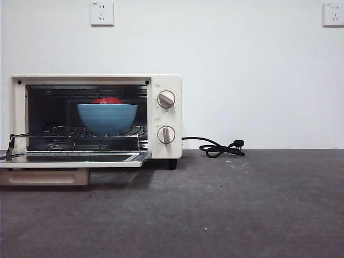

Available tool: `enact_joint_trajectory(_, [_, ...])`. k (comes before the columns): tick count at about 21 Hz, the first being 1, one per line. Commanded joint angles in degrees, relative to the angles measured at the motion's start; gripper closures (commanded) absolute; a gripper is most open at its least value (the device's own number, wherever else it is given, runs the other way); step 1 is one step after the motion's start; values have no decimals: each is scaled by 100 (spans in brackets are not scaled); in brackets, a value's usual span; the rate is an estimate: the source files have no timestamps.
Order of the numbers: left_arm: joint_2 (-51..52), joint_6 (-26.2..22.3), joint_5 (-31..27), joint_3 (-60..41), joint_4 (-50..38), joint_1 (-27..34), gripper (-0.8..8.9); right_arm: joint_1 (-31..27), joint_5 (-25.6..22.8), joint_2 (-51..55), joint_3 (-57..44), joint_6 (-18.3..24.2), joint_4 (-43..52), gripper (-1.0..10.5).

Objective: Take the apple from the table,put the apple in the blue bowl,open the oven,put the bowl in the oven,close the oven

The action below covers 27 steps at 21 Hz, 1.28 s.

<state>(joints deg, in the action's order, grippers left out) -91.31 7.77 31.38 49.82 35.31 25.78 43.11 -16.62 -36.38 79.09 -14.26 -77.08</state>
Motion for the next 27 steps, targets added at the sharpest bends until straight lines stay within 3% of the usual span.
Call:
enact_joint_trajectory(1, [-153,37,363,-59,-284,28,822,4,7,111,-107,-278,61,953])
enact_joint_trajectory(6, [-271,258,365,-59,-612,26,822,4,20,114,-105,-278,74,953])
enact_joint_trajectory(17, [-297,354,1762,-57,-898,17,822,4,15,114,-105,-361,79,953])
enact_joint_trajectory(21, [-164,887,2411,-52,-1388,15,822,4,13,114,-105,-358,81,953])
enact_joint_trajectory(27, [61,1648,2618,415,-1869,0,821,4,13,114,-105,-361,81,953])
